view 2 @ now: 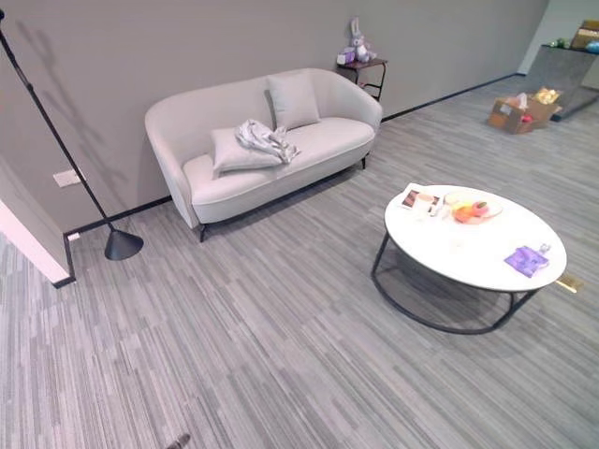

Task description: Hang the clothes on the sofa on the clothes rack.

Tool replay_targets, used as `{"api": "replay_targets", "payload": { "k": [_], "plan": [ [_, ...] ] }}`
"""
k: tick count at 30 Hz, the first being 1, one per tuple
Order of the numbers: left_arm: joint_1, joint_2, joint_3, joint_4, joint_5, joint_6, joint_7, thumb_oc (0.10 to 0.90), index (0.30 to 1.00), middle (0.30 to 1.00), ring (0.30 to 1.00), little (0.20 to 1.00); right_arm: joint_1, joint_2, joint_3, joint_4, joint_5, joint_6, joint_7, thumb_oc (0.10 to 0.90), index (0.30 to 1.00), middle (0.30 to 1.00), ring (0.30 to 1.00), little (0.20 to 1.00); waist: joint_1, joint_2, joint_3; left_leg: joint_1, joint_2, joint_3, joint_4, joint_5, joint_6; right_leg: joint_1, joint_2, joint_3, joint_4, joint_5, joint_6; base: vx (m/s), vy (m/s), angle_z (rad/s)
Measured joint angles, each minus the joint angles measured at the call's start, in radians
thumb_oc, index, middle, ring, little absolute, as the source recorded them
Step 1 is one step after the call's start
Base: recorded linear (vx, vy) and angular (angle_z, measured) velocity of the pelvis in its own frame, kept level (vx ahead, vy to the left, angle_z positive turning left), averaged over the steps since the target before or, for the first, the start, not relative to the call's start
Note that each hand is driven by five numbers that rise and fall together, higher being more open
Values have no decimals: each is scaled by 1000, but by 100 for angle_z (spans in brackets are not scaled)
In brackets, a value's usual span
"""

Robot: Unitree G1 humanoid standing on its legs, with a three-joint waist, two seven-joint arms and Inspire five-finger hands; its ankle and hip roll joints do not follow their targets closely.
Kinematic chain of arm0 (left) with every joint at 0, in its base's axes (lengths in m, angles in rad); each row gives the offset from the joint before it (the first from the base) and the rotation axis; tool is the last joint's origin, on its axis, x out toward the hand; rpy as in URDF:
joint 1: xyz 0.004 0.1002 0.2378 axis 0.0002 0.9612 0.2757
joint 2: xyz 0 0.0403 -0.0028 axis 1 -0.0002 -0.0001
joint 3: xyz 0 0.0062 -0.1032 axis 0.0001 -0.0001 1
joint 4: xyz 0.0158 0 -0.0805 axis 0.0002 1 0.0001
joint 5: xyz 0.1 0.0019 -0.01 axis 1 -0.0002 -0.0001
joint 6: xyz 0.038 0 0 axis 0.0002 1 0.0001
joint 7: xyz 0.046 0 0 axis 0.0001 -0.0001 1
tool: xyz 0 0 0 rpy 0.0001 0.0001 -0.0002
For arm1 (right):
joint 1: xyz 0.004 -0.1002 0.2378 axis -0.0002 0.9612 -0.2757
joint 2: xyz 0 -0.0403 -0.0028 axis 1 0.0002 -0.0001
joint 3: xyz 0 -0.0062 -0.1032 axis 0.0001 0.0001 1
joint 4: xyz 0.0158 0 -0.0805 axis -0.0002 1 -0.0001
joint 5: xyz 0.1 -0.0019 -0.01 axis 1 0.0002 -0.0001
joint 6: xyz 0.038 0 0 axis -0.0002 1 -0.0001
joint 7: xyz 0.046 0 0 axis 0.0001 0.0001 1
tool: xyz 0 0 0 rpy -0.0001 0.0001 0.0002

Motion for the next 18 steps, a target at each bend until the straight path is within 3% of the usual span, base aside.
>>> {"api": "replay_targets", "payload": {
  "k": [8, 18],
  "plan": [
    [1, 14, 5, -1, -35, -1, -2, 800, 900, 900, 900, 900, -10, 14, 49, 0, -20, 2, -15, 800, 900, 900, 900, 900, -16, -47, 14, 7, 22, 16, -12, -7, -12, 5, 26, 32, -33, 14, -3, -49, -40, -12],
    [-3, 44, -71, -5, 25, -14, -10, 800, 900, 900, 900, 900, -20, 20, 219, -57, -149, -30, -12, 800, 900, 900, 900, 900, -14, -63, 29, 21, 28, 49, 0, -10, -17, 10, 30, 65, -33, 19, -10, -30, -45, -11]
  ]
}}
